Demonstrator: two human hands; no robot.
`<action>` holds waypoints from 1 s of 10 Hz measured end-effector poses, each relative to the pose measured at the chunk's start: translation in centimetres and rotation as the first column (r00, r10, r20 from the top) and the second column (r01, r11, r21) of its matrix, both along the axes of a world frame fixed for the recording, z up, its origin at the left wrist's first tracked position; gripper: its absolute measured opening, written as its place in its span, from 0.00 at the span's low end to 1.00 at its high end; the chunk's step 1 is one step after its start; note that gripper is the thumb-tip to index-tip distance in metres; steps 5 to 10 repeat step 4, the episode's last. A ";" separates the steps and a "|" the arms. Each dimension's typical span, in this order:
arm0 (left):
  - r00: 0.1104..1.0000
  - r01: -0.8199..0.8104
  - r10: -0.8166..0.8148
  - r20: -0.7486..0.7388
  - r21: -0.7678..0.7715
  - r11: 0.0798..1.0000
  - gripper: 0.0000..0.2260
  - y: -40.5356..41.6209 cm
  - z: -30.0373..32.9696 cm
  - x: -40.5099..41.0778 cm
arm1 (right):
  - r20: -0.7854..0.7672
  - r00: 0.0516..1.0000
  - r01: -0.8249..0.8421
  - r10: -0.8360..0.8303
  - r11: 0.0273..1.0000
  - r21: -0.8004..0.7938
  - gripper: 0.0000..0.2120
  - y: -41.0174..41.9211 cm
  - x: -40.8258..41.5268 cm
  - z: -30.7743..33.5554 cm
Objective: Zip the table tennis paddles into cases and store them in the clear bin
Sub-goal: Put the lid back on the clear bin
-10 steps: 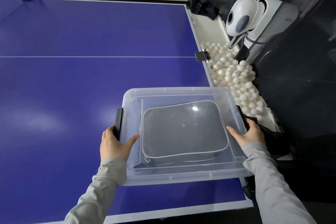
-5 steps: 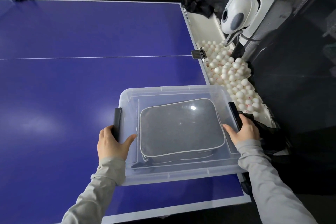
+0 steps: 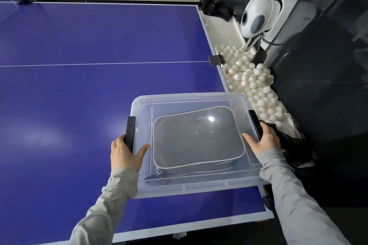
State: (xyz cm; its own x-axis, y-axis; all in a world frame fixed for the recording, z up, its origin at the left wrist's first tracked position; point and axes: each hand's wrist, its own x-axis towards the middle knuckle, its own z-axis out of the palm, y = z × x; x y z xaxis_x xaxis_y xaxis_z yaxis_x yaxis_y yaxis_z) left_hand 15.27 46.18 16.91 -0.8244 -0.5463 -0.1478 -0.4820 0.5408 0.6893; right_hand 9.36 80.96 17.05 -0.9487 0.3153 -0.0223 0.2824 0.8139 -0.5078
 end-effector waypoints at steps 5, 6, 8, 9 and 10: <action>0.976 0.216 -0.212 0.043 -0.222 0.951 0.46 0.3 1.0 0.6 | 0.031 0.993 -0.116 0.115 0.993 0.019 0.36 -1.3 0.3 1.2; 0.976 0.216 -0.212 0.043 -0.222 0.951 0.46 0.3 1.0 0.6 | 0.031 0.993 -0.116 0.115 0.993 0.019 0.36 -1.3 0.3 1.2; 0.976 0.216 -0.212 0.043 -0.222 0.951 0.46 0.3 1.0 0.6 | 0.031 0.993 -0.116 0.115 0.993 0.019 0.36 -1.3 0.3 1.2; 0.976 0.216 -0.212 0.043 -0.222 0.951 0.46 0.3 1.0 0.6 | 0.031 0.993 -0.116 0.115 0.993 0.019 0.36 -1.3 0.3 1.2; 0.976 0.216 -0.212 0.043 -0.222 0.951 0.46 0.3 1.0 0.6 | 0.031 0.993 -0.116 0.115 0.993 0.019 0.36 -1.3 0.3 1.2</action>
